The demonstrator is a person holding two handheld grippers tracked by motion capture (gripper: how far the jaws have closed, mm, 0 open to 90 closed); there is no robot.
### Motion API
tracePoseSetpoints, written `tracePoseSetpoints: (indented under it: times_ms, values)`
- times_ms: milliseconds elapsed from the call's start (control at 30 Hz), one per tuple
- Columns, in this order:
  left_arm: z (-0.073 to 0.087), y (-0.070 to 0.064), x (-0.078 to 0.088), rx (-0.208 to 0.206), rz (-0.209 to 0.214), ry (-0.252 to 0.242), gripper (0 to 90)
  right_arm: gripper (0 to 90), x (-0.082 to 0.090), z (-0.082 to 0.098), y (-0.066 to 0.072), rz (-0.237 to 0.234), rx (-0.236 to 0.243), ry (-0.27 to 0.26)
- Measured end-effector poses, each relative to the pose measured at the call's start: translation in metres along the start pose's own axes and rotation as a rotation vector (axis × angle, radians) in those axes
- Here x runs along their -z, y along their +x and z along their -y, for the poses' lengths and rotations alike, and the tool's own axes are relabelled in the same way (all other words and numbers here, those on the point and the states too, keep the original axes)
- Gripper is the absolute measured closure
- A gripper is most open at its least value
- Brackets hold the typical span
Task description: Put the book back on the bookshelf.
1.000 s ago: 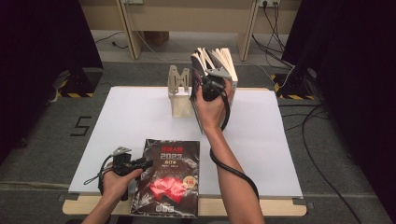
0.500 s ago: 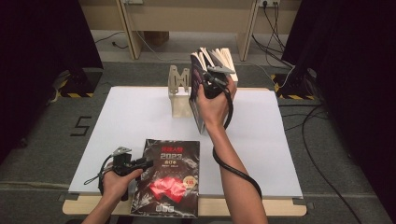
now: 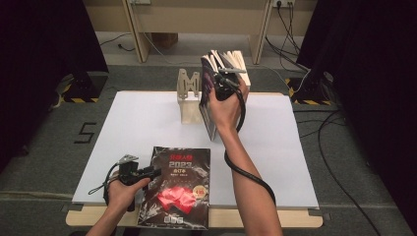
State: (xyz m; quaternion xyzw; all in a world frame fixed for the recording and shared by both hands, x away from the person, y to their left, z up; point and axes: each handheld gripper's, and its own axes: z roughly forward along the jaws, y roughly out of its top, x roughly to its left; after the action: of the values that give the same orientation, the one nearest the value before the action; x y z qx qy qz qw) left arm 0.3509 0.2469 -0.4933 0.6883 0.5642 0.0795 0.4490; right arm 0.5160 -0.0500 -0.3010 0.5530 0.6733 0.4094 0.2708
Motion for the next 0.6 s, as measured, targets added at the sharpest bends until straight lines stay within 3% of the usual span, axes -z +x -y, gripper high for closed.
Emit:
tracePoseSetpoints:
  times_ms: [267,600]
  values:
    - [-0.001,0.001,0.0,0.003,-0.003,-0.006,56.3,83.1,-0.002,-0.004,0.004,0.012,0.011,-0.088]
    - [0.0,0.002,0.002,0.006,-0.004,-0.003,56.3,82.9,-0.018,0.001,0.01,0.053,0.022,-0.1]
